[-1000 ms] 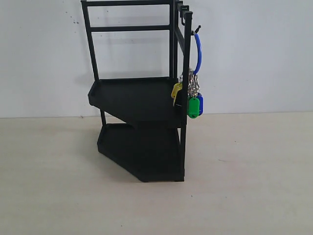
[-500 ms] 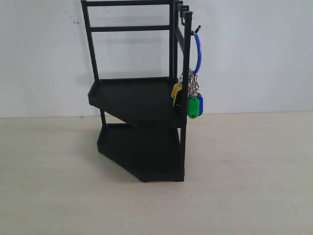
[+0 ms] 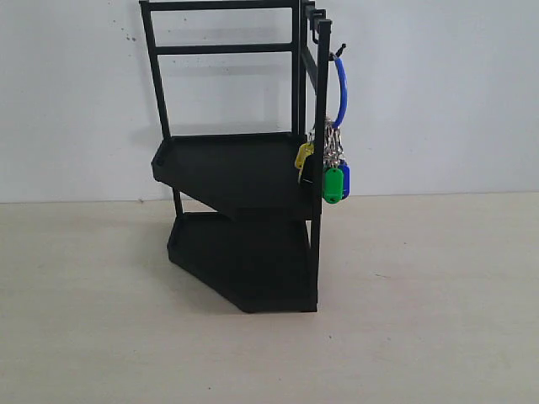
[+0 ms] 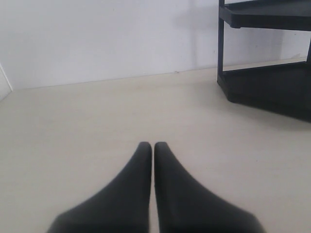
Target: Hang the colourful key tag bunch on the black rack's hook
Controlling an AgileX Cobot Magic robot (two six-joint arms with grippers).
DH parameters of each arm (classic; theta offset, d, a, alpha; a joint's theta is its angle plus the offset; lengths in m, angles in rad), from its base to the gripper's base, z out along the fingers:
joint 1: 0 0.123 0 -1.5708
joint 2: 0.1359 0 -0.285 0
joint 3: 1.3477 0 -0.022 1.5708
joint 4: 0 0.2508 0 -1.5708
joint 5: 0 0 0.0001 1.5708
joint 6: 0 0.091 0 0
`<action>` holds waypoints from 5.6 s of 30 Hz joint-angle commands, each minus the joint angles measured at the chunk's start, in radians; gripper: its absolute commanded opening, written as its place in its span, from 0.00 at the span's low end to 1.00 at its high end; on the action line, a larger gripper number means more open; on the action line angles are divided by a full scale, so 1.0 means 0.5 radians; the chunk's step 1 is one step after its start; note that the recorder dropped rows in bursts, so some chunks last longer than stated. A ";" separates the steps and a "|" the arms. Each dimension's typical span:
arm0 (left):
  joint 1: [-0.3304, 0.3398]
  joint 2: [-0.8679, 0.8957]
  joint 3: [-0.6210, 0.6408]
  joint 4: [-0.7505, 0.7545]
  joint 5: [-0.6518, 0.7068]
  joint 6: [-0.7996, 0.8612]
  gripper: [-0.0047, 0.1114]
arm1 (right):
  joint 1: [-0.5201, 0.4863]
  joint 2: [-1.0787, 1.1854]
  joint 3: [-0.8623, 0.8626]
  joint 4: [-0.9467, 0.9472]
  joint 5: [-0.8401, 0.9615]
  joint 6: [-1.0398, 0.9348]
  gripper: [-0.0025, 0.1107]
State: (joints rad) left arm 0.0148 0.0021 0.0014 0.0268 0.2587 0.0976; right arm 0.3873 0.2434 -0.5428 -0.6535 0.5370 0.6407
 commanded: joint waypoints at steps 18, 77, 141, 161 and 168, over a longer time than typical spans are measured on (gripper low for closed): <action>-0.002 -0.004 -0.003 -0.007 -0.009 -0.001 0.08 | -0.015 -0.022 0.395 0.771 -0.560 -0.804 0.02; -0.002 -0.004 -0.003 -0.007 -0.009 -0.001 0.08 | -0.655 -0.487 1.086 1.133 -0.550 -1.352 0.02; -0.002 -0.004 -0.003 -0.007 -0.013 -0.001 0.08 | -0.855 -0.487 1.086 1.238 -0.405 -1.281 0.02; -0.002 -0.004 -0.003 -0.007 -0.013 -0.001 0.08 | -0.855 -0.487 1.086 1.238 -0.405 -1.281 0.02; -0.002 -0.004 -0.003 -0.007 -0.013 -0.001 0.08 | -0.855 -0.487 1.086 1.238 -0.405 -1.281 0.02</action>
State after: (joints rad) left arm 0.0148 0.0021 0.0014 0.0268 0.2587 0.0976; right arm -0.0343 0.0050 0.0008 -0.0376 0.3382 0.0000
